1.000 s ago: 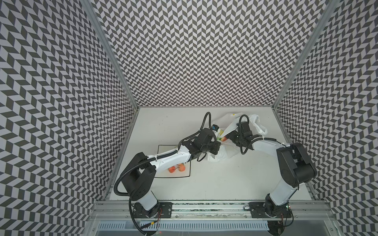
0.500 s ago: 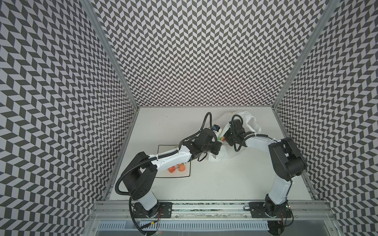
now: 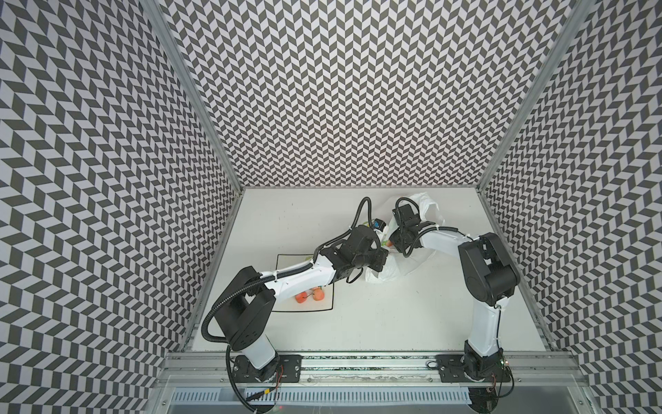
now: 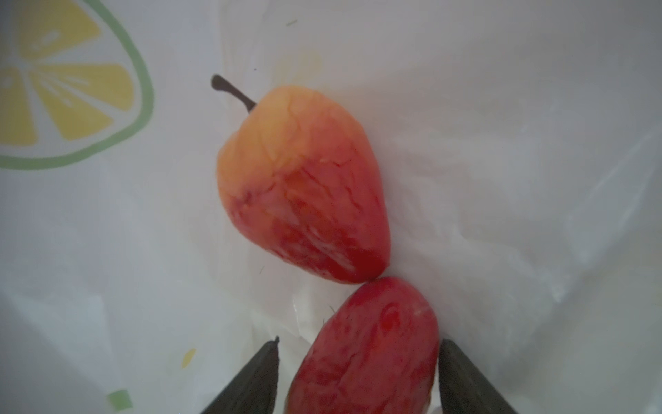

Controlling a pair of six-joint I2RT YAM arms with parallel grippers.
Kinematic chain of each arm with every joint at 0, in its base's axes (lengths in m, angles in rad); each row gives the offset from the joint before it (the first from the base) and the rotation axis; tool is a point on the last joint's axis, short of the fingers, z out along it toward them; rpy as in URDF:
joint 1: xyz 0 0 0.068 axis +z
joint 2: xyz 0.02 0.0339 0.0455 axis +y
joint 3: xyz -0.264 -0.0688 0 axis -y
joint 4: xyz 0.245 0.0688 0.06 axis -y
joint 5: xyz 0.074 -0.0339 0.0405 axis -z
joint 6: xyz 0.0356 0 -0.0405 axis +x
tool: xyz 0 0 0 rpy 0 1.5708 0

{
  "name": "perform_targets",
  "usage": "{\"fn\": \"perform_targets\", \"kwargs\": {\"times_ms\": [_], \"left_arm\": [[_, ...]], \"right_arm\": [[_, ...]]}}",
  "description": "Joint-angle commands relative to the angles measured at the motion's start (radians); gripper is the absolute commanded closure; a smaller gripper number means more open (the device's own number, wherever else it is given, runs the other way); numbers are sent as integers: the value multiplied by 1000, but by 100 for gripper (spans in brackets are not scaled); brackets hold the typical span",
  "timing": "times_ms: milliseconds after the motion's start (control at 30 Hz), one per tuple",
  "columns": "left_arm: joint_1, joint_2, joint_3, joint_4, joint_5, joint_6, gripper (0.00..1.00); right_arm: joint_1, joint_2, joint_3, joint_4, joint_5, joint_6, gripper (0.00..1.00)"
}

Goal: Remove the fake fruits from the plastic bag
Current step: 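Lower the right gripper onto the nearer strawberry in the bag and close, then lift the strawberry out of the bag while the left gripper releases the bag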

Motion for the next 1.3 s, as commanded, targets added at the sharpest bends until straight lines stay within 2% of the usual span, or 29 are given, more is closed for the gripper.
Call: {"fn": "perform_targets", "kwargs": {"times_ms": [0, 133, 233, 700, 1000, 1267], "left_arm": [[-5, -40, -6, 6, -24, 17, 100], [-3, -46, -15, 13, -35, 17, 100], [0, -45, -17, 15, -42, 16, 100], [21, -16, -19, 32, -80, 48, 100], [31, 21, -3, 39, -101, 72, 100], [37, 81, 42, 55, -109, 83, 100]], "right_arm": [[7, 27, 9, -51, 36, 25, 37], [6, -8, -13, -40, 42, -3, 48], [6, -55, -35, -34, 49, -34, 51], [-8, -362, -254, 3, 28, -208, 53], [-26, -579, -349, -64, 9, -317, 53], [-28, -767, -418, -183, -37, -334, 53]]}}
